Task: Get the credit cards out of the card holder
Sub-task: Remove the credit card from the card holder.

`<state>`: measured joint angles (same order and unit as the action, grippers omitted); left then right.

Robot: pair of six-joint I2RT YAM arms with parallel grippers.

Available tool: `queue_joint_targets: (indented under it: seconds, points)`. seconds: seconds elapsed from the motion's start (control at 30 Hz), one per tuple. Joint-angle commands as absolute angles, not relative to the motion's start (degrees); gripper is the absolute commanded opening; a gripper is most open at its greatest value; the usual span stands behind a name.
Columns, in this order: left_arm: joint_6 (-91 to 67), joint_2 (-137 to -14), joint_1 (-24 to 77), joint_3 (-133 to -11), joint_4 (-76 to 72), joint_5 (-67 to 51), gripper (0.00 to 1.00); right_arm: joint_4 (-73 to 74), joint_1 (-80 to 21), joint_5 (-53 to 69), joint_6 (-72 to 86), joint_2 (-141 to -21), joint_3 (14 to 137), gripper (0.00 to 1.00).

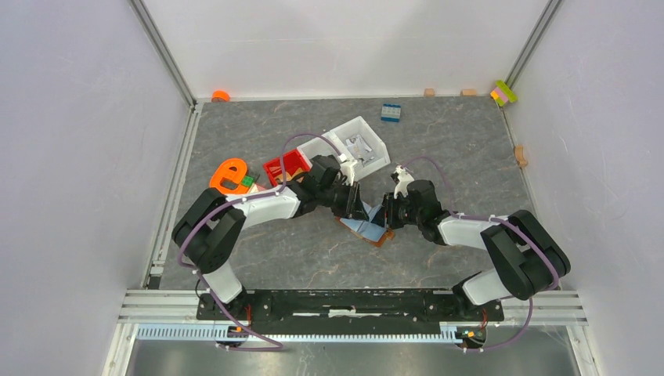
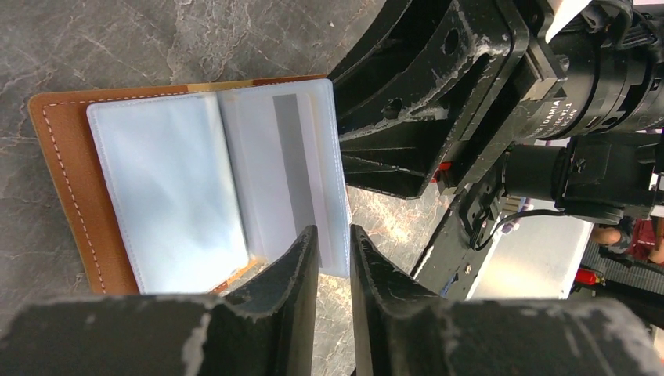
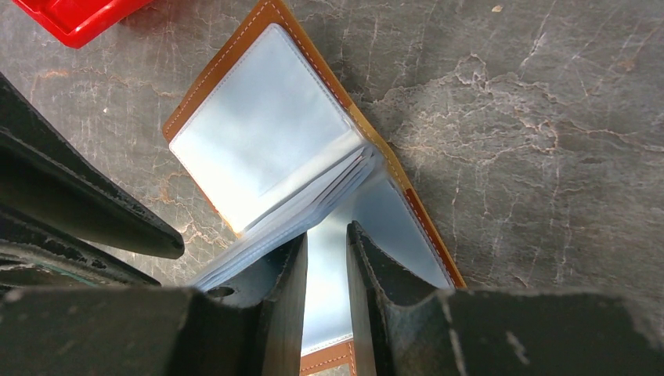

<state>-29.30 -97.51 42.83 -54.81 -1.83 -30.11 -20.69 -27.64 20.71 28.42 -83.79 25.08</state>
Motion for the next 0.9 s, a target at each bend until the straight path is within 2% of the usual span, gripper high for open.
queue_joint_targets:
  seconds: [0.0, 0.07, 0.13, 0.2, 0.3, 0.37, 0.47, 0.53, 0.63, 0.77, 0.87]
  points:
    - [-29.81, -97.47, 42.78, -55.02, -2.46, -29.71, 0.32, -20.94, -27.95, 20.84, 27.76, -83.14, 26.82, 0.3]
    - [-29.72, -97.39, 42.82, -54.98, -2.54, -30.11, 0.46, -20.93, -27.95, 20.83, 27.76, -83.15, 26.9, 0.3]
    - [-29.83, -97.75, 42.89, -55.11, -2.55, -30.65, 0.51, -20.94, -27.96, 20.86, 27.77, -83.15, 26.88, 0.3]
    - [-29.88, -98.17, 42.89, -55.28, -2.4, -30.59, 0.5, -20.94, -27.94, 20.85, 27.74, -83.17, 26.96, 0.3]
    - [-29.78, -98.5, 42.89, -55.72, -1.82, -30.4, 0.4, -20.96, -27.95, 20.9, 27.77, -83.15, 26.89, 0.3]
    - [-29.63, -98.45, 42.89, -55.88, -1.01, -29.36, 0.38, -20.92, -27.9, 20.84, 27.75, -83.17, 26.9, 0.3]
    - [-28.93, -98.77, 42.98, -56.42, -0.28, -27.87, 0.41, -20.96, -27.95, 20.87, 27.75, -83.2, 26.9, 0.3]
    - [-28.85, -98.91, 43.13, -56.51, 1.09, -27.9, 0.5, -20.83, -27.95, 20.9, 27.77, -83.19, 26.91, 0.3]
    - [-28.69, -98.83, 43.31, -56.61, 1.34, -27.69, 0.55, -20.86, -27.95, 20.83, 27.77, -83.15, 26.9, 0.3]
    - [-28.62, -98.85, 43.33, -56.6, 1.41, -27.62, 0.55, -20.87, -27.89, 20.82, 27.74, -83.21, 26.89, 0.3]
    - [-28.44, -99.34, 43.33, -57.08, 2.22, -27.51, 0.5, -20.79, -27.95, 20.81, 27.72, -83.25, 26.9, 0.3]
